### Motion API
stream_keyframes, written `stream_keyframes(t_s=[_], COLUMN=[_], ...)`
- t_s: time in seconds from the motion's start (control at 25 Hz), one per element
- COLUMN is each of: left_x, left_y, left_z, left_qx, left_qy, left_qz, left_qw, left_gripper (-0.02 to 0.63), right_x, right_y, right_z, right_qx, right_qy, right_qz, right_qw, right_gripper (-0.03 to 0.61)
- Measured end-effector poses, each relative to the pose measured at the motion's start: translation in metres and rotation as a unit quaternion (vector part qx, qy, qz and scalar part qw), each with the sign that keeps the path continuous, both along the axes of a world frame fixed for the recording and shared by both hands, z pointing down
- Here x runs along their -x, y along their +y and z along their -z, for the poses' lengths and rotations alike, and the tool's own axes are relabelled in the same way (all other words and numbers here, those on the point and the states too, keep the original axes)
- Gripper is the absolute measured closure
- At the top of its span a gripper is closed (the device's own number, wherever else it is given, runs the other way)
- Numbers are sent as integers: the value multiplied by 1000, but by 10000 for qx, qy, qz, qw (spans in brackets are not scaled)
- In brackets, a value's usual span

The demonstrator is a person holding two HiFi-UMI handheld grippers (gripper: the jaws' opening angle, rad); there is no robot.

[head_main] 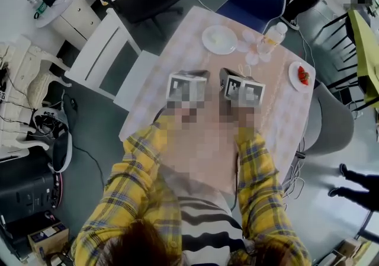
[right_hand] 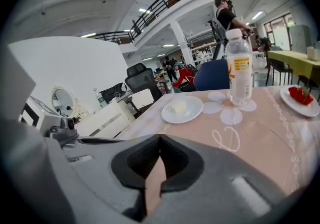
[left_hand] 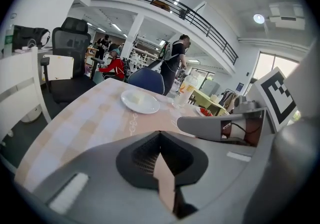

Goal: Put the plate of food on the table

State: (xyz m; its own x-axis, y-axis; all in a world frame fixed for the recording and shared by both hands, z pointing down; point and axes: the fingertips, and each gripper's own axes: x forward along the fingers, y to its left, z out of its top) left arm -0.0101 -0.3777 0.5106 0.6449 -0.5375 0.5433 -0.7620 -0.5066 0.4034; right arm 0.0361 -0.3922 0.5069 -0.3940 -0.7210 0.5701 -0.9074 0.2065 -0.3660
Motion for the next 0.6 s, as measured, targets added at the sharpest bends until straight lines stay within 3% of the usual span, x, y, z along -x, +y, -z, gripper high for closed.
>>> stream_keyframes(t_s=[0.6], left_x=[21], left_y=[85], left_z=[15], left_qx=[20], left_qy=[412], left_qz=[31], left_qw=[9991], left_gripper=[611], right_x=[19], right_y=[90], right_z=[27], right_qx=[-333], right_qy=[106], right_qz=[171], right_qw=[9992], right_gripper=[580])
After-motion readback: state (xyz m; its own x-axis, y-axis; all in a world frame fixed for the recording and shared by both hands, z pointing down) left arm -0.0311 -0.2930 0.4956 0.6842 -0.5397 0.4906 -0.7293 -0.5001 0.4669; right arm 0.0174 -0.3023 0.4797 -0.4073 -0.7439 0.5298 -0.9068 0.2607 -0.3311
